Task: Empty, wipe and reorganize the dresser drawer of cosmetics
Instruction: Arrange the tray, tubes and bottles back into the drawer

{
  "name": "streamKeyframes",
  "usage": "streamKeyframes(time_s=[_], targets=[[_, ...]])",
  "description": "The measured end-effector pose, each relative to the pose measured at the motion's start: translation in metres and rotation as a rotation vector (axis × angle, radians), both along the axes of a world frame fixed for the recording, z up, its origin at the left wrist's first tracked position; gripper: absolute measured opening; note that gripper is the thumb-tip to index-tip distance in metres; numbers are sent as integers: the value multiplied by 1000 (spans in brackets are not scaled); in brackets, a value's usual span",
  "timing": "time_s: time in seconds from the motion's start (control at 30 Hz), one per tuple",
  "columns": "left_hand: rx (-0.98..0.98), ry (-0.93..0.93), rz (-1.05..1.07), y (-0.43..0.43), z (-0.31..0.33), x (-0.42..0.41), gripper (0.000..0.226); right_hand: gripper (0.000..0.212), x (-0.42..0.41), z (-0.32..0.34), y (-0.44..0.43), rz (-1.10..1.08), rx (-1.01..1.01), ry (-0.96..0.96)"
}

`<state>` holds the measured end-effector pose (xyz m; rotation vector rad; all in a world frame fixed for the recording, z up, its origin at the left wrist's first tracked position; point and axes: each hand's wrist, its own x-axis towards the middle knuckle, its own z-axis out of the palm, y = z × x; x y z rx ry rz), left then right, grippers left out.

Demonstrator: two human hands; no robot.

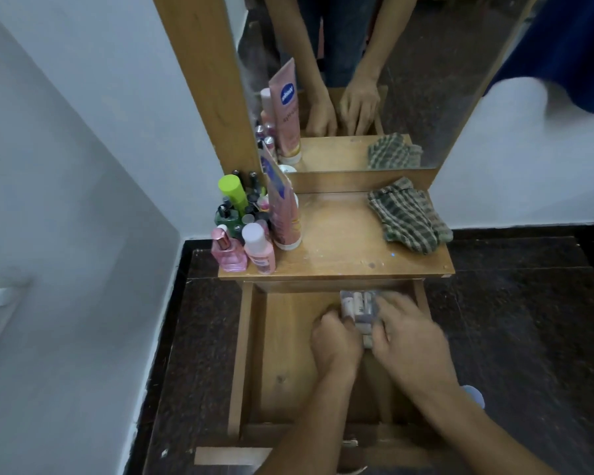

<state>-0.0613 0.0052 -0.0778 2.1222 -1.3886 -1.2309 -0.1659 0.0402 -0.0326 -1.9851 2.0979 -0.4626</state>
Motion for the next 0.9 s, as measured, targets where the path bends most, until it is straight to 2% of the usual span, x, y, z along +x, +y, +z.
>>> streamKeyframes(time_s=[0.07,0.13,0.23,0.43,0.6,0.77,0.9], targets=[[-2,26,13,2,1,6,23,38,18,40,-26,-57,-263,-194],[-35,15,44,7,4,12,25,33,41,87,-56,-87,-410,-368],[-72,10,86,17,11,25,37,29,72,141,-94,-84,-524,-442],[-159,-19,80,32,14,50,46,36,95,158,-126,-27,-266,-233],[-209,0,52,36,19,57,50,30,92,149,-129,-31,-229,-137],[-295,53,-12,43,33,59,61,28,53,160,-98,-107,-381,-338],[-316,205,-68,53,37,63,110,19,-5,141,-44,-297,-180,-606]])
